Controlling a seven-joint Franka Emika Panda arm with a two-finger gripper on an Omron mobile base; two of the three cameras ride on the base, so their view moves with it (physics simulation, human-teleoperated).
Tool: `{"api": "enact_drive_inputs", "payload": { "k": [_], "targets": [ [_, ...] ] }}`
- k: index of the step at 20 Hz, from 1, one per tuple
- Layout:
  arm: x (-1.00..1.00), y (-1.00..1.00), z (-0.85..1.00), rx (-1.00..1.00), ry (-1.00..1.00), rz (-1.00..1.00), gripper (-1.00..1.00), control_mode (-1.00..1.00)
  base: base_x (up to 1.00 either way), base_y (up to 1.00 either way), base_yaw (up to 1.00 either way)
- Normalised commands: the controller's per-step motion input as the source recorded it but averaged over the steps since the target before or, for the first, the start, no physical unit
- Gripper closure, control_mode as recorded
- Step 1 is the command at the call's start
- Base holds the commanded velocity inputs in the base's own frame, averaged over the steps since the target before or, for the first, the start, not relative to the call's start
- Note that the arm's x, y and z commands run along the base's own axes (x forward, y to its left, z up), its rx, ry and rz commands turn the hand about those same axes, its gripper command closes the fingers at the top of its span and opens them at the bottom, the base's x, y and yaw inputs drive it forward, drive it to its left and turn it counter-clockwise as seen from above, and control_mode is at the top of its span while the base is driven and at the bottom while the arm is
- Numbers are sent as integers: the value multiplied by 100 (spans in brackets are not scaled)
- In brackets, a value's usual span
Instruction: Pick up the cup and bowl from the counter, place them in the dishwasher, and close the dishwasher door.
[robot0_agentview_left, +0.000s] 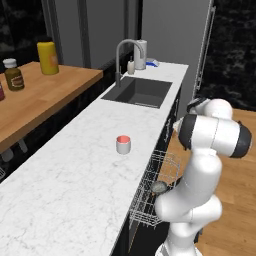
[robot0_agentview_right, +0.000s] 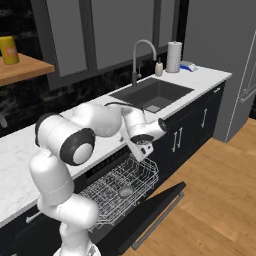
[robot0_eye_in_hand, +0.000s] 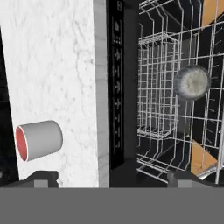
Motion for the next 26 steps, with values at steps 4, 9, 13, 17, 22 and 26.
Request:
{"api": "enact_drive_inputs", "payload": {
  "k": [4,9,13,17,22,26],
  "targets": [
    [27,87,44,-2,4,11,-100,-100,0,0,0],
    [17,81,38,-15,30,6,-100,-100,0,0,0],
    [0,39,63,-14,33,6,-100,-100,0,0,0],
    [0,46,9,-9,22,8,-100,-100,0,0,0],
    [2,57,-33,-4,7,3,-100,-100,0,0,0],
    [15,43,-12,-11,0,0,-100,-100,0,0,0]
  ]
}}
